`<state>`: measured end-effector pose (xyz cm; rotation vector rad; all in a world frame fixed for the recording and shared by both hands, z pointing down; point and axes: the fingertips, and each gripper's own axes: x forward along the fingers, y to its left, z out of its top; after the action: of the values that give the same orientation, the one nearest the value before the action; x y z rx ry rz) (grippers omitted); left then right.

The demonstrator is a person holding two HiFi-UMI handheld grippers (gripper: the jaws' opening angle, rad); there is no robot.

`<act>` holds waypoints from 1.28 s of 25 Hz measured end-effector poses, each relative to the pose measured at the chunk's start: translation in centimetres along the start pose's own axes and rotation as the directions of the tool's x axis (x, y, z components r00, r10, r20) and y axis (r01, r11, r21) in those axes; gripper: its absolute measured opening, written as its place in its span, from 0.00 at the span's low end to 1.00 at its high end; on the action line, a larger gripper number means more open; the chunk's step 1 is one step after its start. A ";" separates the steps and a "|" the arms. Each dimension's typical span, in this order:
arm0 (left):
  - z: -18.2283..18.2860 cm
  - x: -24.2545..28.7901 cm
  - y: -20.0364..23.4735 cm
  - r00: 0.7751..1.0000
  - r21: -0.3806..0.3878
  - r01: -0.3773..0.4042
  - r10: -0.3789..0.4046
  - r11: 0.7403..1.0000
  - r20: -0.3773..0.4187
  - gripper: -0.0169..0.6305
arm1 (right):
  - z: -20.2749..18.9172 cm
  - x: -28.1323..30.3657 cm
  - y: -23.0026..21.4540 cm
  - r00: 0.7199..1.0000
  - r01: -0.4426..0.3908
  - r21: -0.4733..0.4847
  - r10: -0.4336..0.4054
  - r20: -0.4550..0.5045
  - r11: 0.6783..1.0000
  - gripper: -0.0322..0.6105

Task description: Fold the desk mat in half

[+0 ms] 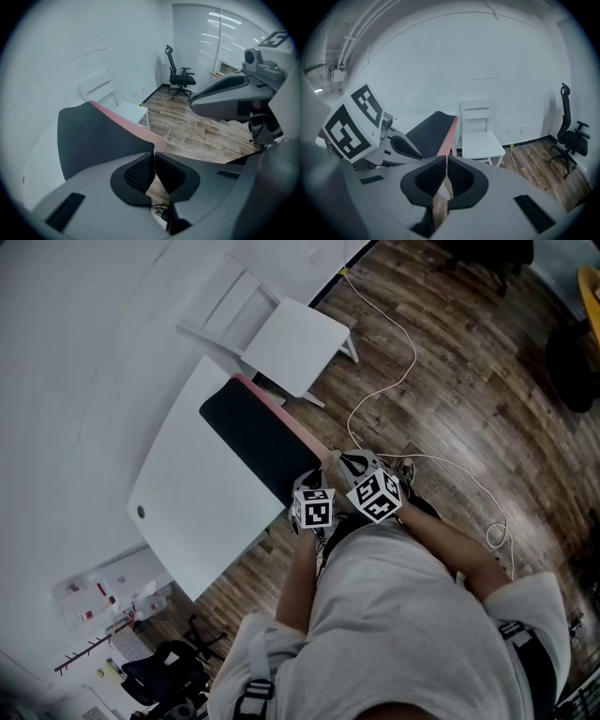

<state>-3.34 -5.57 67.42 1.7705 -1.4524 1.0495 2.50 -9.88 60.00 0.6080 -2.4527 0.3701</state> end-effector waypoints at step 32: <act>1.1 0.1 -0.3 1.000 0.011 -0.006 0.006 1.000 0.014 0.08 | -0.6 -0.5 -0.9 1.000 0.012 0.014 -0.012 -0.007 1.000 0.11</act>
<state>-2.82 -6.52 66.97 1.7856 -1.4642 1.0525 3.59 -10.26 60.32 0.6264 -2.4407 0.3836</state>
